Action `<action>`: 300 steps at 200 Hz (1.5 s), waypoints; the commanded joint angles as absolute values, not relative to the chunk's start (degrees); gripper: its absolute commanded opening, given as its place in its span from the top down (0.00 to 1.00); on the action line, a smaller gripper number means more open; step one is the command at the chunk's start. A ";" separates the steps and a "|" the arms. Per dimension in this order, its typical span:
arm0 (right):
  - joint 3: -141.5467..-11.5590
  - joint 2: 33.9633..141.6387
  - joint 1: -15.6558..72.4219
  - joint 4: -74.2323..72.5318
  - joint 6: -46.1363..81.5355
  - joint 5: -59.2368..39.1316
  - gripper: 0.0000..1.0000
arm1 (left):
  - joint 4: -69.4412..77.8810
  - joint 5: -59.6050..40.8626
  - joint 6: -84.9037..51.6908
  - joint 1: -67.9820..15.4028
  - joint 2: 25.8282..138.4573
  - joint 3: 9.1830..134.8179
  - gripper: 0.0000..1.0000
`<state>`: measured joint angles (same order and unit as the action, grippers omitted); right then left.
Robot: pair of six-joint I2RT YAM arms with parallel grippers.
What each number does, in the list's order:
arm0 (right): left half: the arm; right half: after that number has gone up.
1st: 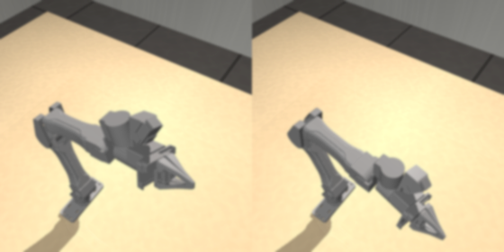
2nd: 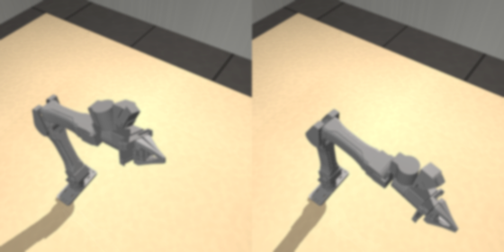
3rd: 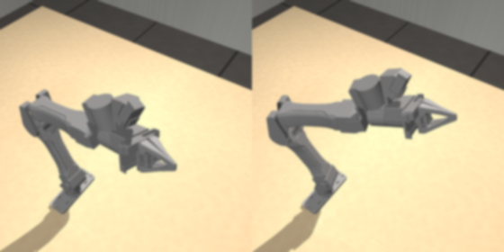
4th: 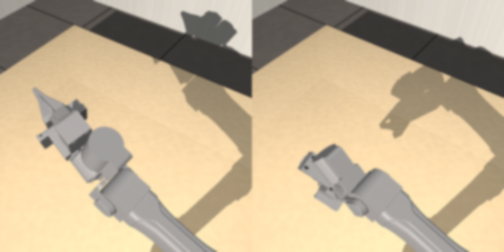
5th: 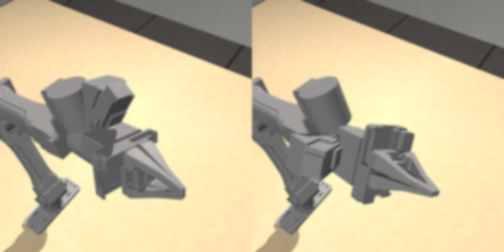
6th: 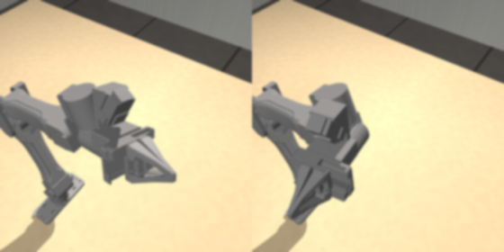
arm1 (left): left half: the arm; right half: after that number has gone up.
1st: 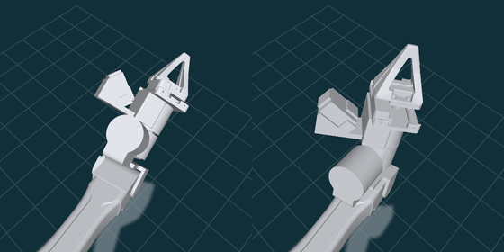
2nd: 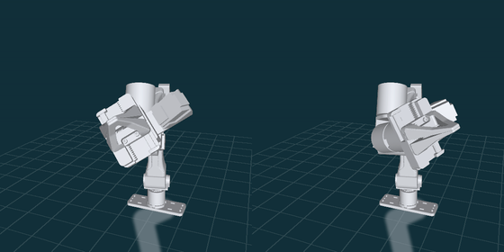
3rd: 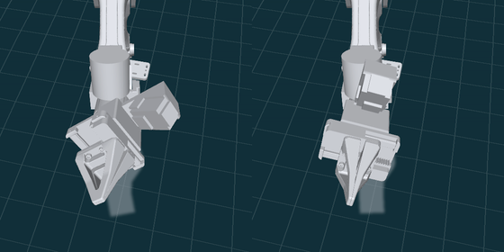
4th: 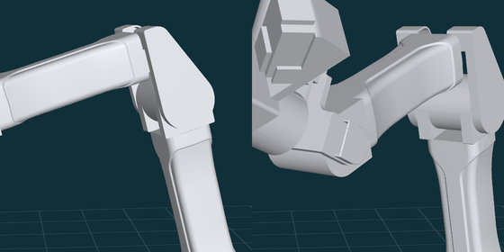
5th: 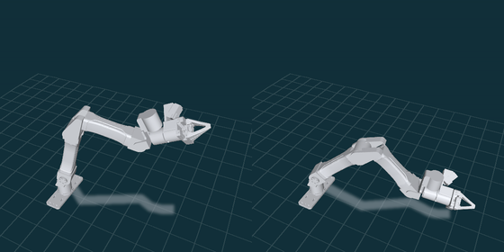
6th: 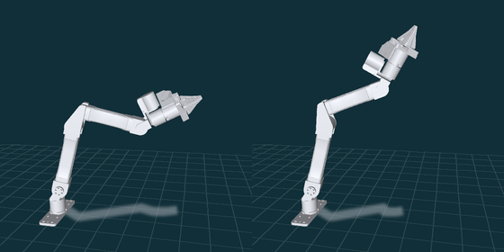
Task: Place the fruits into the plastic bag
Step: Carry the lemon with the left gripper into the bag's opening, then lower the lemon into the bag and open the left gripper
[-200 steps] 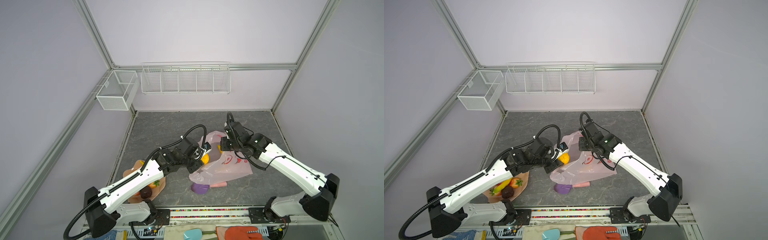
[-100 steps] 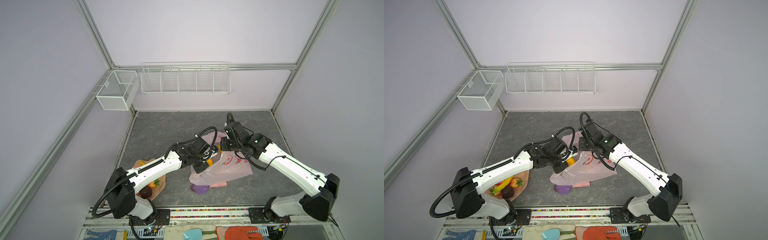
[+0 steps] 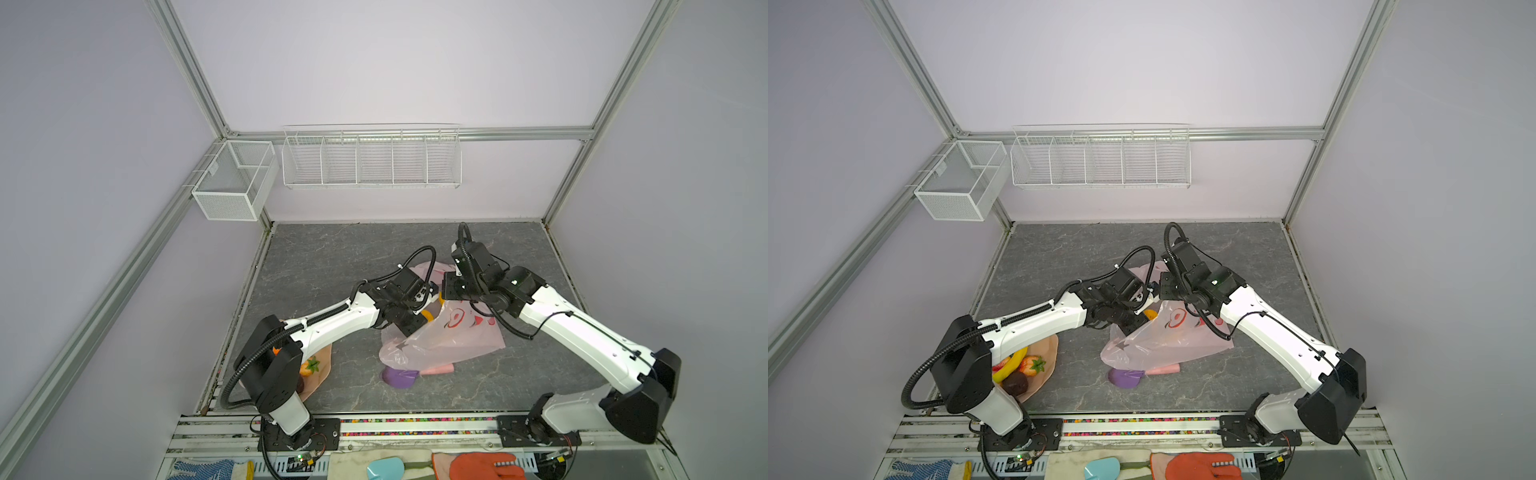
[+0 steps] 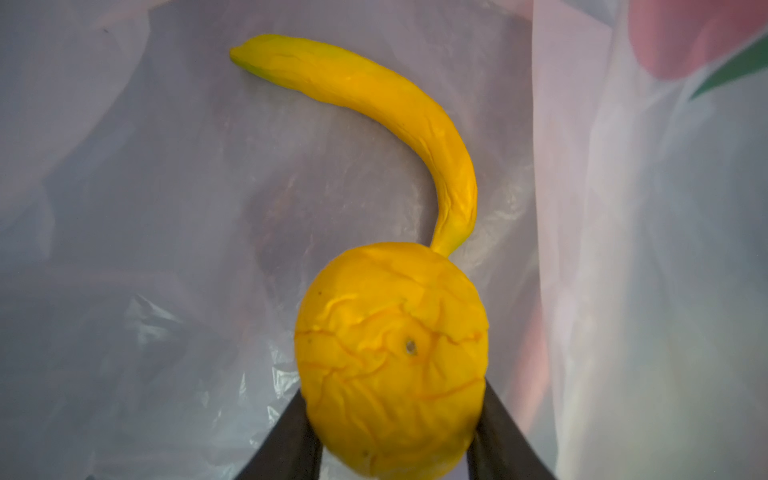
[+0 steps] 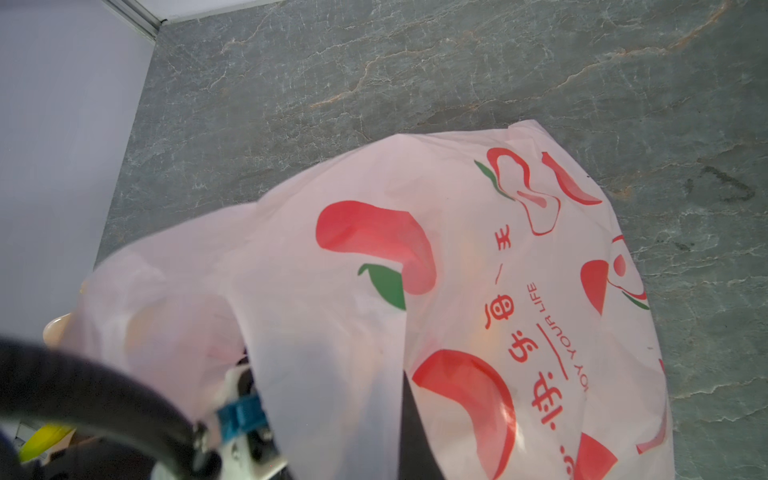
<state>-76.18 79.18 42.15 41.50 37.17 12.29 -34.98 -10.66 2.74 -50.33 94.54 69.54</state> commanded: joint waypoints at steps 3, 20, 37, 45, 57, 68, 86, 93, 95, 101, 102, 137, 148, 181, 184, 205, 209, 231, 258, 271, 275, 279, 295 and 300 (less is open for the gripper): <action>-74.01 77.08 40.84 39.00 39.81 9.62 0.94 | -27.05 -16.84 -2.96 -50.01 96.54 71.52 0.77; -72.97 76.36 40.09 38.05 40.55 8.81 0.94 | -26.43 -18.06 -5.96 -50.00 99.90 74.15 0.75; -71.63 75.56 39.39 37.01 41.49 7.99 0.94 | -24.58 -19.58 -9.08 -49.94 102.86 75.61 0.71; -71.14 75.14 39.01 36.51 41.88 7.78 0.94 | -23.77 -20.39 -11.01 -49.98 104.12 76.56 0.68; -70.67 74.69 38.76 36.29 42.18 7.62 0.94 | -23.37 -20.37 -13.48 -49.98 105.83 77.81 0.62; -70.33 74.48 38.65 35.97 42.27 7.50 0.94 | -22.35 -20.77 -15.55 -50.00 106.75 78.43 0.55; -69.90 74.14 38.38 35.72 42.52 7.39 0.94 | -21.31 -20.06 -18.31 -50.01 107.43 78.79 0.41; -69.72 74.08 38.28 35.62 42.62 7.38 0.94 | -21.05 -20.08 -19.24 -49.94 107.37 78.76 0.36; -69.66 74.09 38.20 35.62 42.63 7.34 0.94 | -20.97 -20.20 -19.44 -49.95 107.37 78.73 0.35; -69.53 73.94 38.14 35.53 42.61 7.27 0.94 | -20.82 -20.65 -19.93 -50.00 107.26 78.74 0.32; -69.48 73.93 38.10 35.48 42.57 7.28 0.94 | -20.78 -20.74 -20.07 -50.01 107.20 78.70 0.32; -69.15 73.78 37.30 35.97 42.53 7.29 0.94 | -22.49 -19.96 -23.04 -49.70 104.56 78.21 0.20; -69.07 73.65 37.08 36.23 42.61 7.37 0.94 | -24.02 -19.10 -23.87 -49.30 103.42 78.13 0.18; -68.91 73.08 36.70 36.80 42.63 7.90 0.94 | -28.40 -17.45 -26.42 -47.88 99.38 78.22 0.00; -68.86 73.04 36.73 36.81 42.62 7.91 0.94 | -28.50 -17.34 -26.61 -47.83 98.95 78.23 0.00; -68.73 72.62 36.49 37.08 42.60 8.16 0.94 | -29.55 -16.20 -27.57 -47.88 95.89 78.06 0.00; -68.74 72.60 36.51 37.18 42.66 8.28 0.94 | -29.80 -15.88 -27.76 -47.82 95.29 78.05 0.00; -68.70 72.51 36.39 37.48 42.91 8.59 0.94 | -31.64 -15.29 -28.25 -47.84 92.55 78.06 0.00; -68.99 73.01 36.32 37.54 43.07 8.31 0.94 | -31.59 -17.81 -28.27 -47.77 88.93 76.50 0.00; -68.99 73.23 36.36 37.40 43.21 8.22 0.94 | -31.22 -19.49 -28.07 -47.81 87.38 75.48 0.00; -69.05 73.36 36.31 37.34 43.26 8.23 0.94 | -31.09 -20.19 -27.92 -47.77 86.87 75.09 0.00; -69.08 73.45 36.37 37.27 43.33 8.25 0.94 | -30.96 -21.04 -27.70 -47.77 86.34 74.72 0.01; -69.25 73.63 36.31 37.04 43.35 8.18 0.94 | -29.86 -23.97 -26.97 -47.76 83.73 72.58 0.01; -69.34 73.71 36.27 36.99 43.34 8.11 0.94 | -29.85 -24.36 -26.54 -47.81 82.67 71.98 0.01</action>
<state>-69.73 73.69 36.67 36.36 42.17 7.88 -30.13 -19.81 -27.35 -47.86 86.30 74.94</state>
